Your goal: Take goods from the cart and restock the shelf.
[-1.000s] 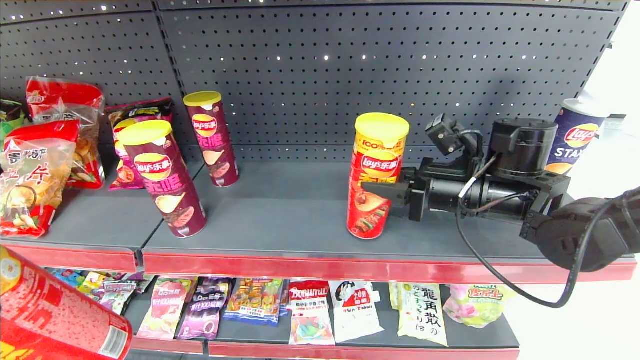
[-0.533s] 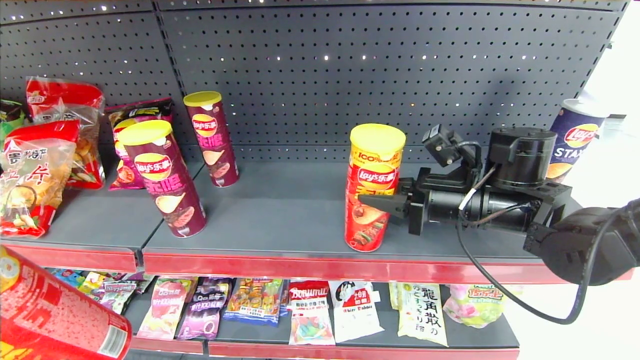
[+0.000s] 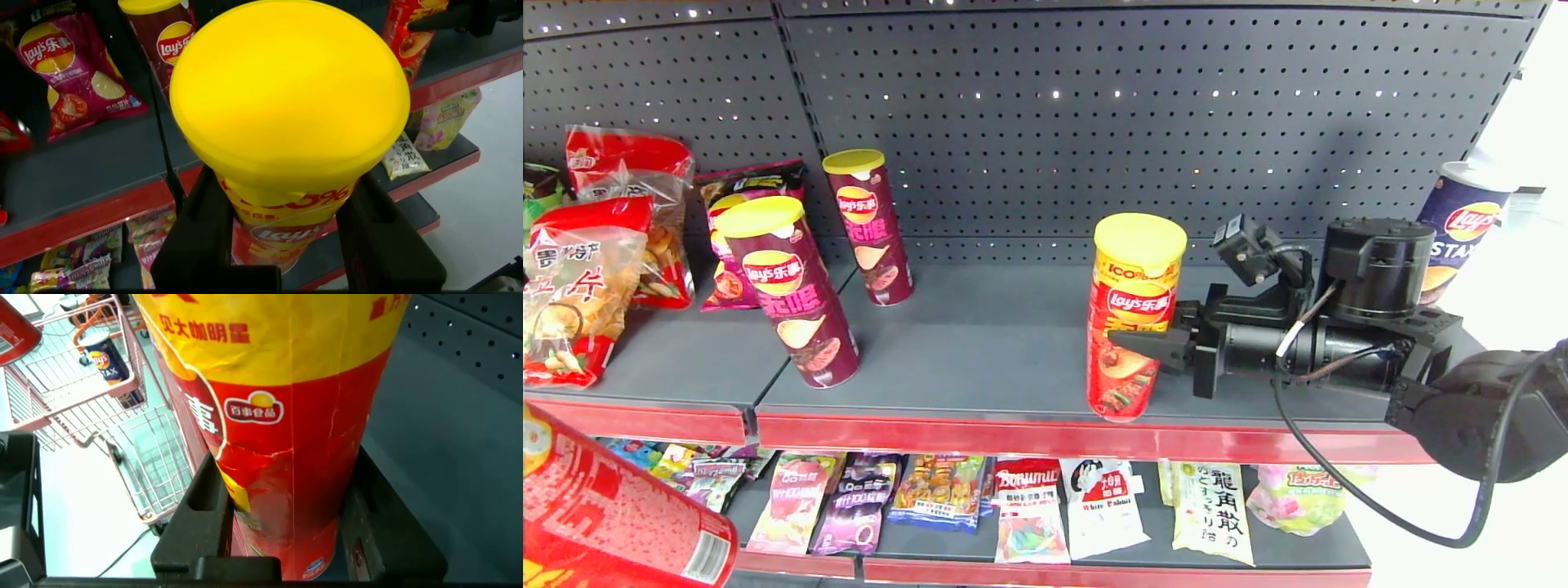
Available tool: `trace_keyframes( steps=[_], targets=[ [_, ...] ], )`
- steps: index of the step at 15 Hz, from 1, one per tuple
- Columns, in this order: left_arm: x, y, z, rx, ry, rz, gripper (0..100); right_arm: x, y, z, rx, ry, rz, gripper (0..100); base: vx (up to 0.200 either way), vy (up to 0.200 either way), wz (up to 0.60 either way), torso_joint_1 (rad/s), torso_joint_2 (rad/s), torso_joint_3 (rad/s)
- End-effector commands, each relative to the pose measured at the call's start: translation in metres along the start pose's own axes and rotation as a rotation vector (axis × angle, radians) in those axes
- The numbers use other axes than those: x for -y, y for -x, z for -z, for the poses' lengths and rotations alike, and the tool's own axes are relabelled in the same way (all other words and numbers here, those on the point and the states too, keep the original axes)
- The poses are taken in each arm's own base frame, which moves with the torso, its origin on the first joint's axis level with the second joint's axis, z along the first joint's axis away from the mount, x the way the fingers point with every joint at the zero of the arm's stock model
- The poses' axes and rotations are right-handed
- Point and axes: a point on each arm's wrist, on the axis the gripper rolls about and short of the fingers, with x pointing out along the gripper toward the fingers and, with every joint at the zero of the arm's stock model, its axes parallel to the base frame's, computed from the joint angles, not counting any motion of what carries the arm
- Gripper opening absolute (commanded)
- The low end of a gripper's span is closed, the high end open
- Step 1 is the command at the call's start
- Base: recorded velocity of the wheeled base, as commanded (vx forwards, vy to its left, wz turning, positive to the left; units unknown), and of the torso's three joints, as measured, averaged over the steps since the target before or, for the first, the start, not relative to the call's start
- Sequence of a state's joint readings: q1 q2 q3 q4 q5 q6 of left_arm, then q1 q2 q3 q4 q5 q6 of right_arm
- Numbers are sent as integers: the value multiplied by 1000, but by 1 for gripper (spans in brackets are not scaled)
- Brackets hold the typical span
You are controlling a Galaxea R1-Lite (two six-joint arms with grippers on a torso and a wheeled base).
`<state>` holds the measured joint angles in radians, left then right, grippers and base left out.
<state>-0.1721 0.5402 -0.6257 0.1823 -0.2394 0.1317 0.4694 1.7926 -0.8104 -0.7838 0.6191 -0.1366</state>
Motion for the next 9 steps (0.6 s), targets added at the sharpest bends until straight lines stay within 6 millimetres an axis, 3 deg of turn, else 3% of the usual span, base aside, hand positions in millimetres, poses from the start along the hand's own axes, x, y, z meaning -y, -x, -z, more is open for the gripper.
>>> trace_keyframes(
  steps=[1,9],
  targets=[
    [0,1,0,3,-1,-1,0,0,0,3,-12,-9,-2,0,0,0,0,0,0,0],
    [0,1,0,5,-1,-1,0,-2,-4,3,-12,-13,-14,0,0,0,0,0,0,0]
  ],
)
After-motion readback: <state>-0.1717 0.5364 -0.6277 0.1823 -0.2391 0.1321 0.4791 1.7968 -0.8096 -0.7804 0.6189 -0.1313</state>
